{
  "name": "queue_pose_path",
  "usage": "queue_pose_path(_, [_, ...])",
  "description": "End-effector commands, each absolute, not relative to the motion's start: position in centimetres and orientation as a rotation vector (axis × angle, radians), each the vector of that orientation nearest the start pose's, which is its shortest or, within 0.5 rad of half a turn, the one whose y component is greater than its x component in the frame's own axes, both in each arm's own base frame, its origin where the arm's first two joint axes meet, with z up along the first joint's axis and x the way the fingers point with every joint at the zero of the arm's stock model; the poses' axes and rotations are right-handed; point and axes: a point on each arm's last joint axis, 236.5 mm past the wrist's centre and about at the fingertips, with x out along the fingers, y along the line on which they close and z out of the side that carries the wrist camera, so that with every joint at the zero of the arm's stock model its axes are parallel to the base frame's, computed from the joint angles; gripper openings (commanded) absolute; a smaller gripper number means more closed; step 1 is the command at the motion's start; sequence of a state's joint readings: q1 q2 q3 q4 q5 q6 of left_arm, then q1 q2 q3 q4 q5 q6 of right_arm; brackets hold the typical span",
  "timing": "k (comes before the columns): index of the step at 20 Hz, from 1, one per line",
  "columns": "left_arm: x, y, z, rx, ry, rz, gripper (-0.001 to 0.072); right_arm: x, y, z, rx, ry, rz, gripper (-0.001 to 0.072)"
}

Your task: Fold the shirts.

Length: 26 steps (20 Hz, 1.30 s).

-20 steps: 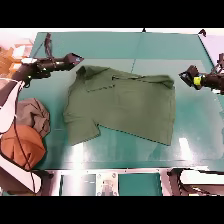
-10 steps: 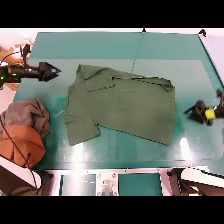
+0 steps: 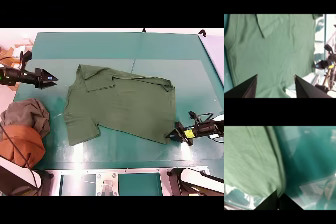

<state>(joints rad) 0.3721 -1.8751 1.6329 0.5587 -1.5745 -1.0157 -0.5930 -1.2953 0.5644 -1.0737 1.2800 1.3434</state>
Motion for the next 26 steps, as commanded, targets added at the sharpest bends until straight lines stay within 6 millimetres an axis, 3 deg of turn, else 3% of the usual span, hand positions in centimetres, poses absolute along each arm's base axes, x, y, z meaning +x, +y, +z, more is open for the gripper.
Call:
queue_pose_path(1, [44.6,-2.7,0.3,-0.712,1.315,-0.749,0.0525,22.4,-1.8,-11.3,0.862,1.604,-0.006,0.0014])
queue_pose_path(4, [42.7,-3.3,-0.5,-0.748,1.418,-0.745,0.0525,27.0,-7.9,-8.7,0.825,1.432,-0.140,0.0014])
queue_pose_path(6, [40.8,-4.4,-1.8,-0.802,1.511,-0.736,0.0524,28.9,-10.1,-7.3,0.803,1.372,-0.159,0.0014])
queue_pose_path(9, [36.4,-6.5,-5.2,-0.810,1.663,-0.673,0.0525,29.9,-10.8,-7.2,0.784,1.364,-0.146,0.0014])
queue_pose_path(17, [26.2,-12.8,-11.9,-0.737,1.774,-0.488,0.0526,30.1,-10.2,-7.8,0.787,1.372,-0.103,0.0014])
queue_pose_path(19, [26.4,-13.9,-13.0,-0.726,1.745,-0.460,0.0526,30.4,-9.9,-7.7,0.793,1.368,-0.094,0.0014])
queue_pose_path(20, [27.3,-14.4,-13.2,-0.728,1.706,-0.450,0.0492,30.5,-9.6,-7.6,0.791,1.364,-0.083,0.0014])
queue_pose_path(23, [30.4,-15.0,-13.1,-0.787,1.586,-0.417,0.0494,30.8,-8.7,-7.4,0.790,1.365,-0.048,0.0014])
queue_pose_path(24, [30.7,-15.1,-12.9,-0.797,1.574,-0.421,0.0443,30.8,-8.7,-7.4,0.790,1.366,-0.046,0.0014])
queue_pose_path(25, [30.4,-15.1,-12.9,-0.789,1.580,-0.433,0.0298,30.8,-8.7,-7.4,0.790,1.366,-0.046,0.0014])
queue_pose_path(26, [30.3,-15.1,-12.9,-0.780,1.586,-0.438,0.0297,30.8,-8.7,-7.4,0.791,1.365,-0.047,0.0014])
